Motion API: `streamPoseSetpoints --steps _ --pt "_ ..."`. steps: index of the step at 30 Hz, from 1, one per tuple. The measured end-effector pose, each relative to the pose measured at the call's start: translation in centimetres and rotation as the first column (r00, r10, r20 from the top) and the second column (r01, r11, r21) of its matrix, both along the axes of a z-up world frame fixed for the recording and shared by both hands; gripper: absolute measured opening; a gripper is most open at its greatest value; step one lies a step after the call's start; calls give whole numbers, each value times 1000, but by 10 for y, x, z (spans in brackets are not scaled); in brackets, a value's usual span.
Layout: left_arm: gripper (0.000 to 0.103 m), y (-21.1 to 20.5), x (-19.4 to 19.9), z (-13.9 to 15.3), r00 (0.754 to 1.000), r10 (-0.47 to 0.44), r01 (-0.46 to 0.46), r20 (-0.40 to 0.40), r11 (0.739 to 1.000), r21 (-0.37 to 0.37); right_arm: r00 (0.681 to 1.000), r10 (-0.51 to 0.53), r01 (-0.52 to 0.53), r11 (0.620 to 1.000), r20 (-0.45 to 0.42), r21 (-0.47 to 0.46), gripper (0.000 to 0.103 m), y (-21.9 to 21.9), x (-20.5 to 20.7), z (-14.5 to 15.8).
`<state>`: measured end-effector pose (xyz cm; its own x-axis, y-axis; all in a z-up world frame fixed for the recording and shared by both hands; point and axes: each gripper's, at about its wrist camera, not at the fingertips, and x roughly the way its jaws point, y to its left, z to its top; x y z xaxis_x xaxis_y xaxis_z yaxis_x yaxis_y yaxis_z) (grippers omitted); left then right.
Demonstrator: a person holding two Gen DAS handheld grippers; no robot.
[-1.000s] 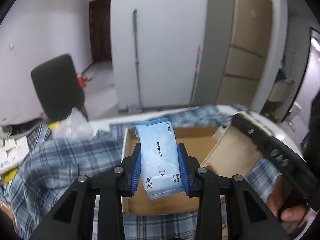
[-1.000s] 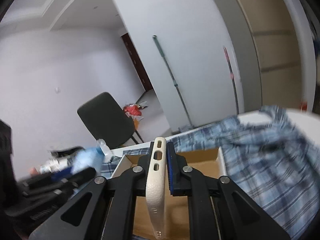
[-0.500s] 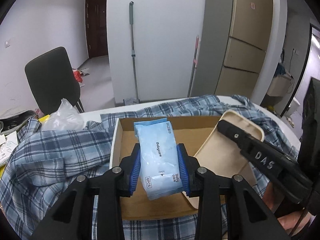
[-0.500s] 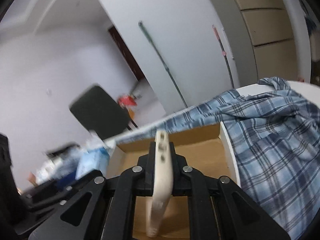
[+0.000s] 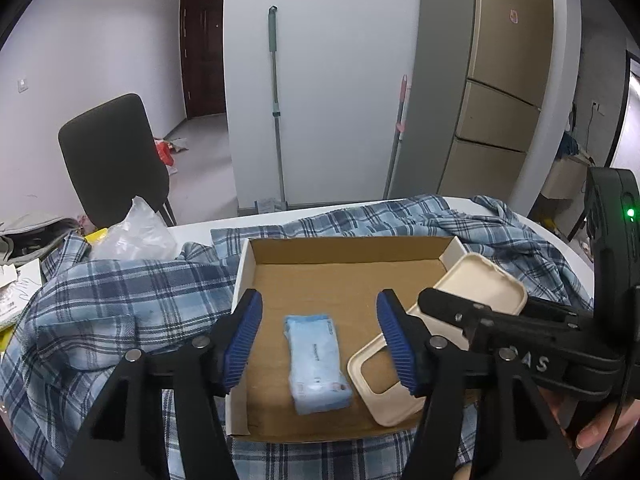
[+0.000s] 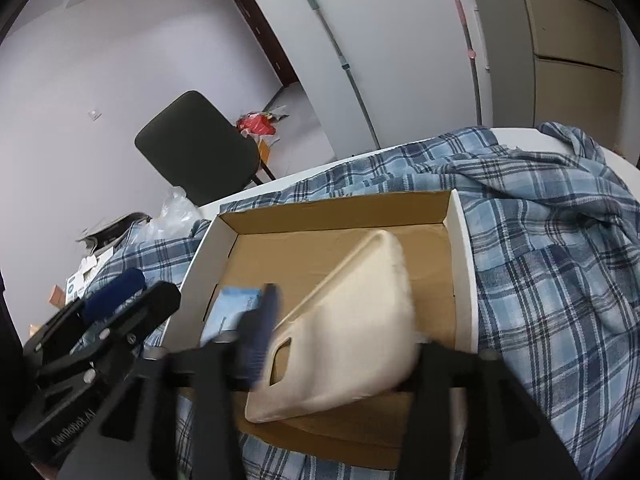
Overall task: Organize soft objects
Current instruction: 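Lower both items into the box and open both tools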
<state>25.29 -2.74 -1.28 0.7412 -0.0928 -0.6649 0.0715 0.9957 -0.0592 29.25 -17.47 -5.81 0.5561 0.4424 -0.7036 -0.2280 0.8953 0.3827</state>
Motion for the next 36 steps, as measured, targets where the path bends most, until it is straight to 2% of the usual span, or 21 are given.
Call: streamPoseSetpoints --steps 3,7,12,14,15,18,22,26,29,32,36 --pt "69 3 -2 4 1000 8 -8 14 1000 -4 1000 1 0 1000 23 -24 55 2 -4 6" --pt "69 8 -8 21 997 25 -28 72 999 43 998 -15 22 994 69 -104 61 4 -7 17" --pt "69 24 -19 45 990 58 -59 132 998 2 998 40 -33 991 52 -130 62 7 -10 30" --pt "69 25 -22 50 989 58 -59 139 998 4 996 70 -61 986 52 -156 73 10 -12 34" --pt "69 24 -23 52 988 58 -59 142 998 3 995 87 -77 980 46 -185 75 14 -13 34" --pt "69 23 -25 54 988 52 -51 144 999 -8 995 84 -72 974 47 -216 76 19 -14 30" --pt "69 19 -25 55 988 43 -44 148 999 3 997 82 -80 970 -3 -231 76 24 -8 14" --pt "69 18 -26 56 988 39 -40 148 999 0 996 85 -88 951 -25 -296 76 32 -6 2" --pt "69 18 -27 57 988 40 -41 152 999 2 998 69 -65 942 3 -328 76 34 -10 2" --pt "69 18 -29 60 986 41 -43 161 999 11 997 32 -2 929 73 -370 77 32 -15 13" --pt "69 20 -33 66 981 52 -57 187 998 21 994 7 34 931 112 -363 79 26 -18 26"
